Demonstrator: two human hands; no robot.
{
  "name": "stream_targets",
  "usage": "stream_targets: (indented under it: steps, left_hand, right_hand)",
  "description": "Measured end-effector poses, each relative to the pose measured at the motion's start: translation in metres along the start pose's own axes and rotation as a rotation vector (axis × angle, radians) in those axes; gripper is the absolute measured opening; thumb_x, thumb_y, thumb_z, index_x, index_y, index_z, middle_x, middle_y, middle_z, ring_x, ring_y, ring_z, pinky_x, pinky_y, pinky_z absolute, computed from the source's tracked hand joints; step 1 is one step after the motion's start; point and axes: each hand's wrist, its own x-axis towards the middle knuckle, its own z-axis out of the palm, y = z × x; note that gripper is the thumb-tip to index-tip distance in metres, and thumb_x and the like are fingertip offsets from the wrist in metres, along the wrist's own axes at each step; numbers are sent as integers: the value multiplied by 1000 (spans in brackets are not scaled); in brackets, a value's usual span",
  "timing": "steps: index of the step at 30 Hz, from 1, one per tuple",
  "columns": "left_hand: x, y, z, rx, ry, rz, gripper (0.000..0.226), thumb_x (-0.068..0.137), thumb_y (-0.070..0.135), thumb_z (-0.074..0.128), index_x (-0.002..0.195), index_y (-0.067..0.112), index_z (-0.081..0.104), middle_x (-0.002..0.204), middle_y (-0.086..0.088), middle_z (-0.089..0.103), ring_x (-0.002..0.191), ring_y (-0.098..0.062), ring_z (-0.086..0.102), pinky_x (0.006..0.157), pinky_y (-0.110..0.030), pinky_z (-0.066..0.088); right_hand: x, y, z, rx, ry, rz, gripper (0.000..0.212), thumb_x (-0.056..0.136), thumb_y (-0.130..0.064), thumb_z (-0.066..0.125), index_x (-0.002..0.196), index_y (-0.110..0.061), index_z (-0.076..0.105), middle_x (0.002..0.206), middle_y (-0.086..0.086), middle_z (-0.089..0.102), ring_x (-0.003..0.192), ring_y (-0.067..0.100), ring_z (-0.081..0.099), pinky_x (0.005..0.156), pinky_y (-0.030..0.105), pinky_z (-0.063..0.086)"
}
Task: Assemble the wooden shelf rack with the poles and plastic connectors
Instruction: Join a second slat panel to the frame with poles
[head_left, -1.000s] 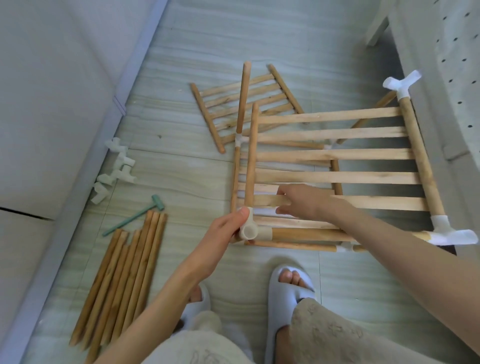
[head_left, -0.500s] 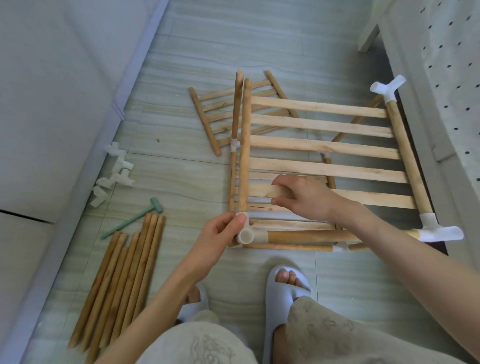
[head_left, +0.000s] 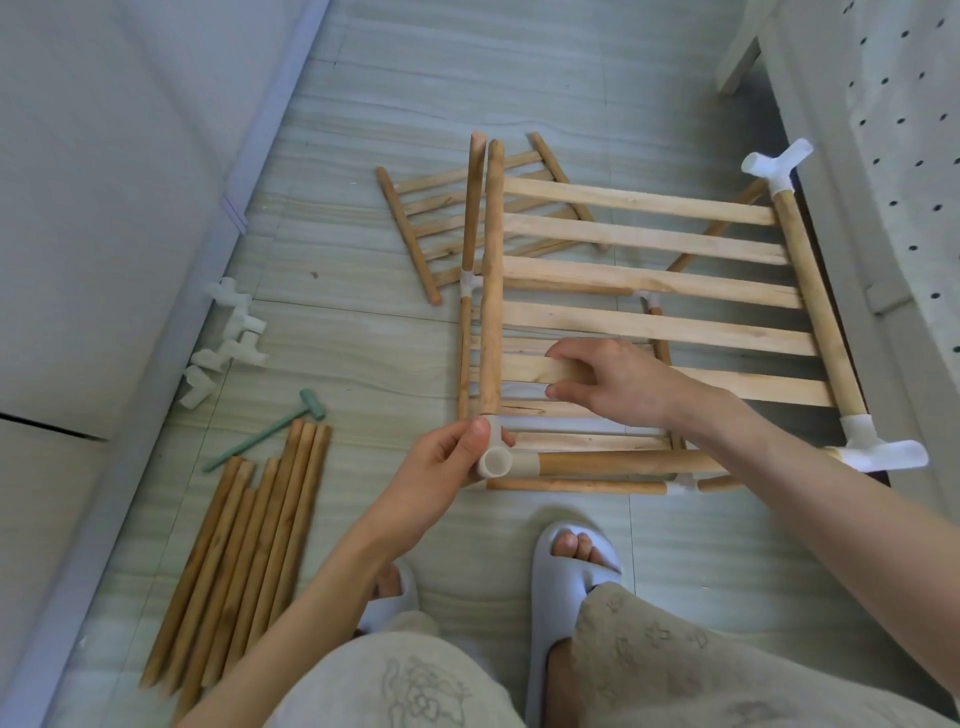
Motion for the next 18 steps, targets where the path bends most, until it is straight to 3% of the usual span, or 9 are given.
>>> stream_targets:
  steps: [4,9,12,15,18]
  left_hand:
    - [2,1,0,9,-33,-32,45,82,47,40,86,11,66,74,1,59,72,-6,54,69,-13,46]
    - [1,1,3,-23,-16,-43,45,83,48,39,82,10,64,66,11,60,67,0,55,66,-11,44]
    - [2,5,0,-3,13,-64,49,80,54,41,84,11,65,75,1,59,76,-11,53,74,-22,43]
    - [4,11,-2,40,60,-51,45,80,51,44,96,14,64,87,-2,61,85,-16,54,82,-30,43]
    - [4,16,-7,130,64,20,36,87,37,47,118,21,55,111,2,64,99,-7,59,88,-22,47]
  right_hand:
    - [-4,2,4,4,3,-5,24,88,-30,62,107,-15,61,77,-17,49,82,12,45,67,23,29]
    - [-5,1,3,4,-7,5,26,88,-30,62,108,-15,61,92,-7,56,86,12,47,68,22,31]
    - [-10,-5,4,-7,16,2,19,88,-33,60,98,-17,59,82,-8,54,78,14,48,62,22,30]
    - [-17,-9,6,-90,43,7,41,89,-43,54,119,-15,55,101,-1,57,92,16,50,79,25,35]
    - [-26,-13,4,-92,-16,-9,80,81,-67,43,142,-17,36,132,-1,45,123,15,39,106,31,30]
